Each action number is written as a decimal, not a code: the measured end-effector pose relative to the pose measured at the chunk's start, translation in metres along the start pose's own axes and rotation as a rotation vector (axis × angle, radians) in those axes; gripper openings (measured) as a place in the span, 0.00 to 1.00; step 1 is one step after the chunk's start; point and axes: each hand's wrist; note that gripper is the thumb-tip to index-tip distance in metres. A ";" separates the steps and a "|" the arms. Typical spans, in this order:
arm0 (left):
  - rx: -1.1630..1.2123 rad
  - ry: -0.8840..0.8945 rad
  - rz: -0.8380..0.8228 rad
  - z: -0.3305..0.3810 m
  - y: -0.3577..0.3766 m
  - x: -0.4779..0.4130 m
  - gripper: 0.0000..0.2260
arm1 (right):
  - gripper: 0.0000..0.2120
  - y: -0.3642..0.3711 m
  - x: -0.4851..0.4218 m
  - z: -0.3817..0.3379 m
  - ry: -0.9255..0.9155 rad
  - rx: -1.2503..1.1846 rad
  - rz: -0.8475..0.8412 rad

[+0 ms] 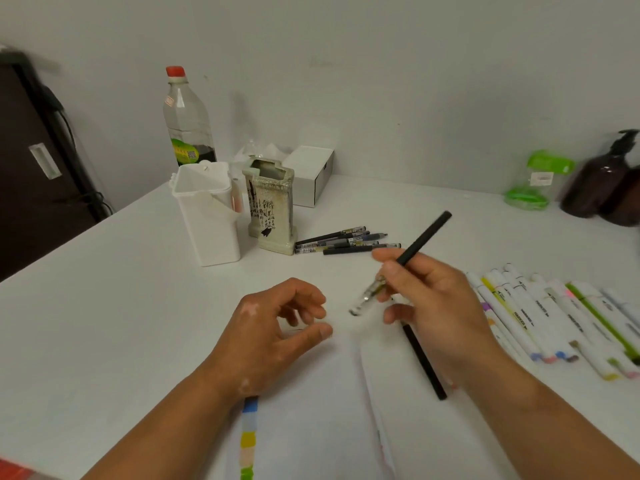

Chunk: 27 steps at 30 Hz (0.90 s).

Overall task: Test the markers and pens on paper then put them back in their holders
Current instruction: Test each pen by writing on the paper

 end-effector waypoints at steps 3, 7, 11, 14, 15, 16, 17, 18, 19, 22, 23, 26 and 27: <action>-0.234 -0.010 0.013 -0.009 -0.009 0.002 0.08 | 0.11 -0.024 -0.004 -0.003 0.066 0.490 0.045; -0.335 -0.088 -0.153 -0.017 -0.012 0.005 0.13 | 0.09 -0.024 0.003 0.007 0.173 1.004 -0.028; -0.417 -0.116 -0.175 -0.021 -0.011 0.005 0.14 | 0.20 -0.016 0.006 0.016 0.238 1.206 -0.127; -0.461 -0.145 -0.119 -0.022 -0.013 0.004 0.12 | 0.22 -0.015 0.007 0.016 0.244 1.276 -0.114; -0.474 -0.151 -0.108 -0.023 -0.013 0.004 0.11 | 0.21 -0.016 0.007 0.015 0.245 1.294 -0.103; -0.482 -0.157 -0.101 -0.024 -0.013 0.003 0.11 | 0.19 -0.017 0.006 0.014 0.242 1.305 -0.088; -0.485 -0.163 -0.098 -0.024 -0.013 0.003 0.11 | 0.17 -0.018 0.005 0.013 0.234 1.309 -0.068; -0.484 -0.168 -0.098 -0.025 -0.012 0.002 0.11 | 0.14 -0.019 0.002 0.011 0.215 1.312 -0.044; -0.481 -0.172 -0.096 -0.025 -0.012 0.002 0.11 | 0.12 -0.020 -0.004 0.009 0.183 1.314 -0.023; -0.470 -0.187 -0.097 -0.026 -0.011 0.001 0.11 | 0.08 -0.026 -0.036 0.006 0.065 1.324 -0.005; -0.465 -0.192 -0.099 -0.026 -0.011 0.001 0.11 | 0.09 -0.028 -0.051 0.006 0.047 1.347 -0.021; -0.446 -0.200 -0.094 -0.027 -0.011 0.000 0.11 | 0.12 -0.039 -0.095 0.013 0.069 1.477 -0.116; -0.440 -0.200 -0.094 -0.027 -0.011 0.001 0.11 | 0.13 -0.043 -0.106 0.016 0.084 1.506 -0.138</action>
Point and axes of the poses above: each hand's wrist, its own x-axis away from the middle knuckle, its own y-axis out of the palm, z = x × y, and after that the axes turned 8 degrees about -z, right-handed
